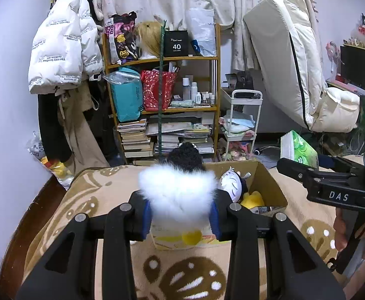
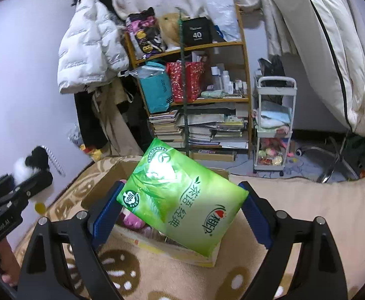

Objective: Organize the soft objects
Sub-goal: 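Lift the white plush and green pack and carry both over the box, then open both tools to drop the white plush and green pack into the box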

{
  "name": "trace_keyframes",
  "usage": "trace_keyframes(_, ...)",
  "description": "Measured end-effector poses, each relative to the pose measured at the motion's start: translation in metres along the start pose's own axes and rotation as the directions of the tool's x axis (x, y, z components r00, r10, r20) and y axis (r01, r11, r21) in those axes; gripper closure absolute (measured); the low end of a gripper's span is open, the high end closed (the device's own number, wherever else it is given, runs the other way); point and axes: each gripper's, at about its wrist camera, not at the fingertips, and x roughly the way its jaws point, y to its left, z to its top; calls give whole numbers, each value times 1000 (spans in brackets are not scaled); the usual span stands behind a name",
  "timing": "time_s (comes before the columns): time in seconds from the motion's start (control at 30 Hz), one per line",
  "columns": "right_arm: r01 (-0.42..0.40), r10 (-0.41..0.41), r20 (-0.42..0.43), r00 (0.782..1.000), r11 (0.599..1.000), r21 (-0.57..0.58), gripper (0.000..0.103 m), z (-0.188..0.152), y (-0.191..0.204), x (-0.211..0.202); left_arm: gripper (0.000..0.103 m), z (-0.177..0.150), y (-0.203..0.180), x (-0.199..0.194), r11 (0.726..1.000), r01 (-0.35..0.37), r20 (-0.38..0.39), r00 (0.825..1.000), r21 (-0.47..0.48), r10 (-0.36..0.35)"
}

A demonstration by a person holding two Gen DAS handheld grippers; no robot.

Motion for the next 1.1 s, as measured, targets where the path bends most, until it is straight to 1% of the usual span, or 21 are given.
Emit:
trace_keyframes(0.17, 7, -7, -3, 1000, 1000, 12, 9, 4, -8, 12, 68, 5, -2, 16, 1000, 14, -12, 1000, 16, -14)
trace_keyframes(0.3, -16, 16, -17, 1000, 999, 36, 9, 5, -14, 25, 68, 5, -1, 35, 1000, 2, -22, 1000, 13, -2)
trace_keyframes(0.4, -19, 19, -24, 1000, 999, 27, 9, 1, -12, 32, 68, -1, 4, 48, 1000, 2, -39, 999, -18, -3)
trace_keyframes(0.6, -50, 51, -44, 998, 998, 23, 9, -10, -10, 47, 67, -10, 5, 70, 1000, -9, -69, 998, -12, 8)
trace_keyframes(0.67, -60, 61, -50, 997, 998, 27, 9, -13, -11, 52, 67, -13, 4, 79, 1000, -5, -93, 996, -23, 3)
trace_keyframes(0.77, -72, 74, -74, 995, 997, 30, 9, -18, -11, 61, 67, -16, 0, 96, 1000, -4, -164, 986, -22, 0)
trace_keyframes(0.93, -79, 80, -109, 991, 997, 16, 9, -26, -9, 74, 65, -20, -9, 107, 1000, 5, -184, 983, 6, -3)
trace_keyframes(1.1, -64, 63, -122, 991, 998, -5, 9, -29, -7, 74, 65, -26, -7, 114, 1000, -3, -225, 974, -1, 3)
